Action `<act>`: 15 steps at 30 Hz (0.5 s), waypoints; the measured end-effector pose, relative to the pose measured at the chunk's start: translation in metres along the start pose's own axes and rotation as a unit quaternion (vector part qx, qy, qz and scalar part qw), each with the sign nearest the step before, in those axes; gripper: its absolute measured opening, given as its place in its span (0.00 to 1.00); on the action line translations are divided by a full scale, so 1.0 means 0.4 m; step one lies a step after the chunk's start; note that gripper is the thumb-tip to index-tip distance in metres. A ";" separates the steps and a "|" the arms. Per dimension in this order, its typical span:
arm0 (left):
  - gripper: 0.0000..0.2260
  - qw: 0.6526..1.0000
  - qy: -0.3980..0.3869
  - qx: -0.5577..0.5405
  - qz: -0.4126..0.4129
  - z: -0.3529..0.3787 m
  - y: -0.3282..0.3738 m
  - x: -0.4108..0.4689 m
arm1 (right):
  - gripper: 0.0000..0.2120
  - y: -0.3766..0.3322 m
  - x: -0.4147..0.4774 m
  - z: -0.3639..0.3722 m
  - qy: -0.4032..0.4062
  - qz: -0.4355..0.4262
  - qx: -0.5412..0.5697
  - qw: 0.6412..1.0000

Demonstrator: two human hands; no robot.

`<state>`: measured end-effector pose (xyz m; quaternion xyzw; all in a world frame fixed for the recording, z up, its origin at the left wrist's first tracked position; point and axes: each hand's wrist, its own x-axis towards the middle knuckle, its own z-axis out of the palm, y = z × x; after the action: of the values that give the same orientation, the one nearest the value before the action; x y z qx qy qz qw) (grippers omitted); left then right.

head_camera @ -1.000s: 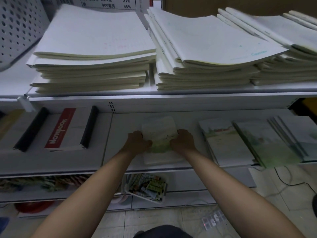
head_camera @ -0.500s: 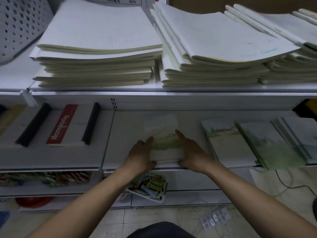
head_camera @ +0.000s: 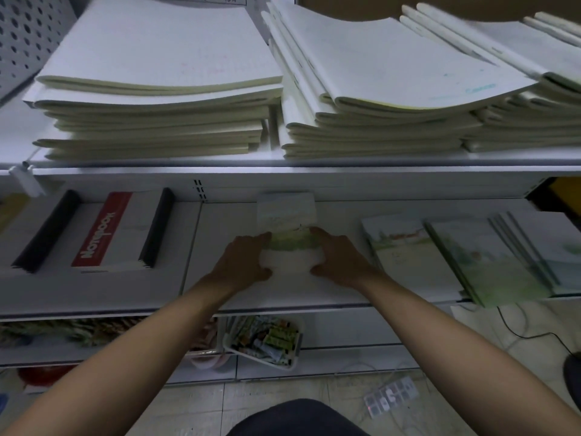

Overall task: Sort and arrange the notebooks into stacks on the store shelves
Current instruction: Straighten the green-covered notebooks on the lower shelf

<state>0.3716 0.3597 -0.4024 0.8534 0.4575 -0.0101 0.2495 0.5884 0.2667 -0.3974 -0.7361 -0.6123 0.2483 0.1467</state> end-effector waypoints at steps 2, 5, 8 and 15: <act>0.42 1.000 0.004 0.007 0.012 -0.015 -0.003 0.015 | 0.43 0.005 0.018 0.001 0.002 -0.011 -0.014 1.000; 0.42 0.999 -0.002 0.037 0.027 -0.029 -0.005 0.033 | 0.45 0.009 0.038 0.005 -0.003 -0.001 -0.029 1.000; 0.42 0.998 -0.015 0.050 0.032 -0.022 -0.008 0.037 | 0.47 0.016 0.048 0.007 -0.007 0.006 -0.043 0.999; 0.41 0.998 -0.025 0.040 0.039 -0.013 -0.029 0.026 | 0.48 0.008 0.046 0.011 0.000 0.019 -0.030 0.999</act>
<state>0.3676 0.3751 -0.4053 0.8794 0.4166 -0.0400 0.2269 0.5912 0.2837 -0.4062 -0.7518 -0.6051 0.2327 0.1200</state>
